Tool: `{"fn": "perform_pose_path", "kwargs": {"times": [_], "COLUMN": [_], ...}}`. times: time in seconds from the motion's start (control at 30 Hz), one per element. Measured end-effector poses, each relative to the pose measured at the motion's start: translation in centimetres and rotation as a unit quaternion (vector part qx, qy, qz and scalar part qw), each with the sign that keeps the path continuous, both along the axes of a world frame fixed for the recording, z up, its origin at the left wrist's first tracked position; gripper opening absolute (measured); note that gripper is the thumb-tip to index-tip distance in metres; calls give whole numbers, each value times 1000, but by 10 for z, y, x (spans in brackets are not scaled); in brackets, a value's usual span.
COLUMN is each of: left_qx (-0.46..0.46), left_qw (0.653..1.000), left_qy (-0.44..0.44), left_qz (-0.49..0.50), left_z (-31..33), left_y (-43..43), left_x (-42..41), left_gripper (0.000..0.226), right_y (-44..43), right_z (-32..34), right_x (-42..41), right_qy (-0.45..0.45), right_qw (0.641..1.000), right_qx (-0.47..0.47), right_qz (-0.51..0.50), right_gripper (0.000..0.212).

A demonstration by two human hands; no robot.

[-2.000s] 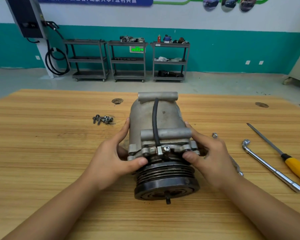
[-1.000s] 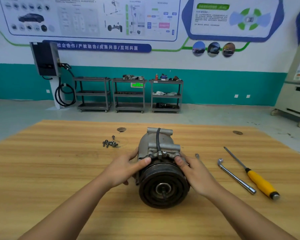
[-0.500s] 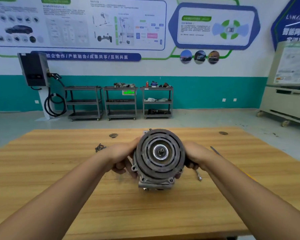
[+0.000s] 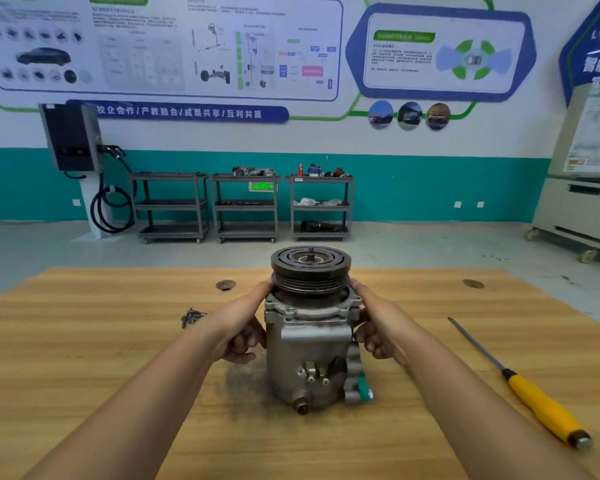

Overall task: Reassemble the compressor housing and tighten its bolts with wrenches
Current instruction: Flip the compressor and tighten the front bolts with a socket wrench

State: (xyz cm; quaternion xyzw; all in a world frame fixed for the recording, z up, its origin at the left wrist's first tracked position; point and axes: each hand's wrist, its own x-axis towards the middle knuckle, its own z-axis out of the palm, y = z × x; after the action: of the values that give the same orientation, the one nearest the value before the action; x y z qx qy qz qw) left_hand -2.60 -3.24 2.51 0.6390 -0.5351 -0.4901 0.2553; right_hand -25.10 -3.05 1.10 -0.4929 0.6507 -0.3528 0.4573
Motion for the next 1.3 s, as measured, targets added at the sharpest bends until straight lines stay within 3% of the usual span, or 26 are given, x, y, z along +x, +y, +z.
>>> {"fn": "perform_pose_path", "kwargs": {"times": [0.2,0.33,0.43,0.5,0.63,0.7,0.77,0.87,0.93,1.03,1.1,1.23,1.3], "left_qx": [-27,-55,-189,-242,-227,-245,-267,-308,-341,-412,-443,-491,-510], "left_qw": [999,997,973,968,954,945,943,932,931,910,896,865,851], "left_qy": [-18,-50,-129,-62,196,215,192,182,105,8,29,78,81], "left_qz": [-23,0,20,6,-14,-23,-49,-65,-74,-36,4,64,99], "left_z": [-6,-9,-13,-18,-39,-45,-46,-51,-55,-60,-65,-68,-72], "left_y": [4,12,7,5,6,7,11,14,18,25,28,33,36], "left_x": [2,-3,0,1,-9,-8,-6,-2,-3,-9,-14,-26,-34], "left_gripper": [97,97,95,79,37,25,33,72,93,93,89,89,90], "right_y": [-8,-8,1,7,14,13,12,10,7,8,12,17,16], "right_z": [-21,-30,-35,-39,-42,-42,-44,-48,-47,-45,-51,-64,-62], "right_x": [-5,1,4,0,-7,-5,-4,-3,-2,-2,-2,2,4], "right_qy": [-72,-98,-96,-95,-27,-26,-42,-89,-141,-157,-142,-87,-76], "right_qw": [997,994,991,980,938,931,929,945,953,949,937,925,919], "right_qx": [-24,-35,-90,-175,-325,-346,-351,-306,-262,-271,-319,-349,-364], "right_qz": [-13,-22,-31,-10,117,116,109,73,50,27,24,121,132], "right_gripper": [64,98,95,86,77,70,62,44,33,30,36,81,88]}}
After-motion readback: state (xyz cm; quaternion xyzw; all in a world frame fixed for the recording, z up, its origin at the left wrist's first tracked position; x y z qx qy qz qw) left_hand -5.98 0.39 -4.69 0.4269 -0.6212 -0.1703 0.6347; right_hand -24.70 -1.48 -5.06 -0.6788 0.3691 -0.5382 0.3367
